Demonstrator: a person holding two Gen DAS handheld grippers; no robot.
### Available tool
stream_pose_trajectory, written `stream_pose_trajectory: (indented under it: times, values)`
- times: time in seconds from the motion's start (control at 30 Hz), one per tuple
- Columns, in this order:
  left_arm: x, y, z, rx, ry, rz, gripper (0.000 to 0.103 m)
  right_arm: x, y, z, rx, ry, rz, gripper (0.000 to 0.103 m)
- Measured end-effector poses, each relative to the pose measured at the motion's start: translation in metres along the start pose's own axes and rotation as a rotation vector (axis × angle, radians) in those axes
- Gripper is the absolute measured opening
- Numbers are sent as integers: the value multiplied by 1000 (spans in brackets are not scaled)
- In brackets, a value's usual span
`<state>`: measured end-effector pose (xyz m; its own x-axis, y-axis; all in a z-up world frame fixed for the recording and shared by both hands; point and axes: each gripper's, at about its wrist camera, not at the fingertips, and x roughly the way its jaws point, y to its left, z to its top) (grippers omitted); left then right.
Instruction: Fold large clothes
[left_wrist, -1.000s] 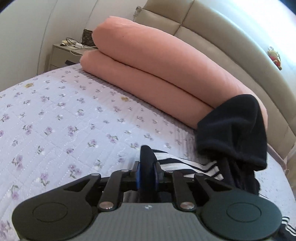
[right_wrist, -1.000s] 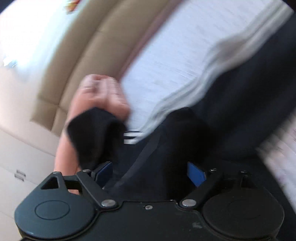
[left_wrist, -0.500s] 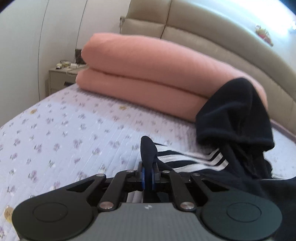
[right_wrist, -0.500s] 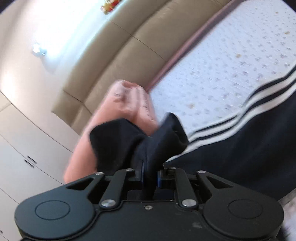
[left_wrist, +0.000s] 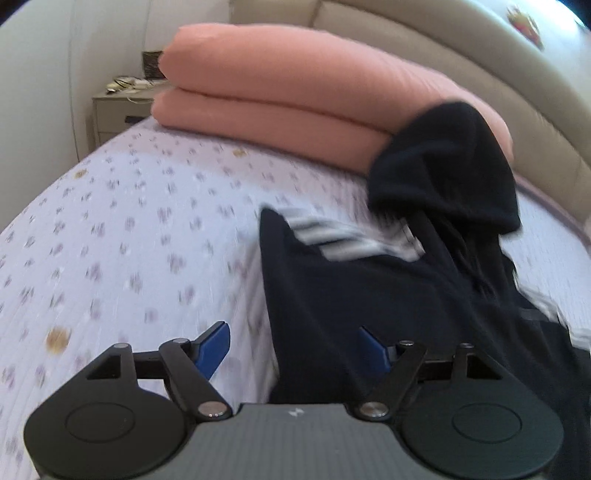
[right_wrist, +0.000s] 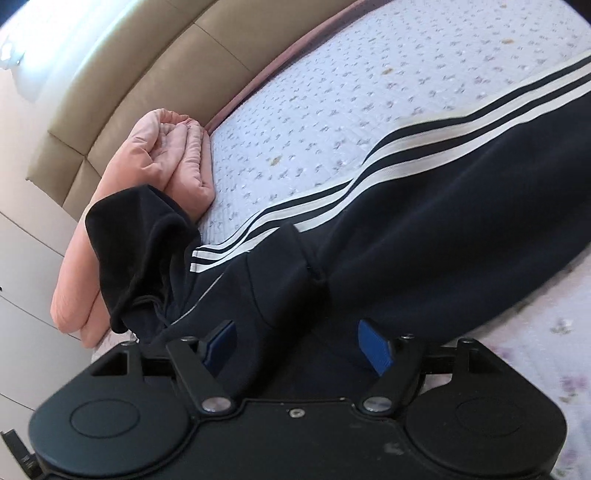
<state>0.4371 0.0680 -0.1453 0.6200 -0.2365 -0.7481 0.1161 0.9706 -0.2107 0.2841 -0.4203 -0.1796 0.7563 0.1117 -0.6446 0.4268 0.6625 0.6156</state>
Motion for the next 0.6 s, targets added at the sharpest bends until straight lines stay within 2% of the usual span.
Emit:
stream_pose_trajectory:
  times: [0.13, 0.23, 0.33, 0.43, 0.6]
  values:
    - [-21, -17, -15, -23, 116, -35, 80, -20, -8, 4, -1, 15, -4, 90]
    - [-40, -35, -25, -27, 112, -67, 88, -37, -24, 7, 26, 32, -23, 92]
    - [-48, -51, -32, -55, 123, -141, 89, -52, -54, 13, 109, 50, -80, 92]
    - [-44, -69, -36, -46, 156, -177, 89, -63, -86, 20, 173, 63, -134, 82]
    - [-40, -98, -47, 15, 174, -194, 89, -87, -137, 31, 303, -43, -115, 80]
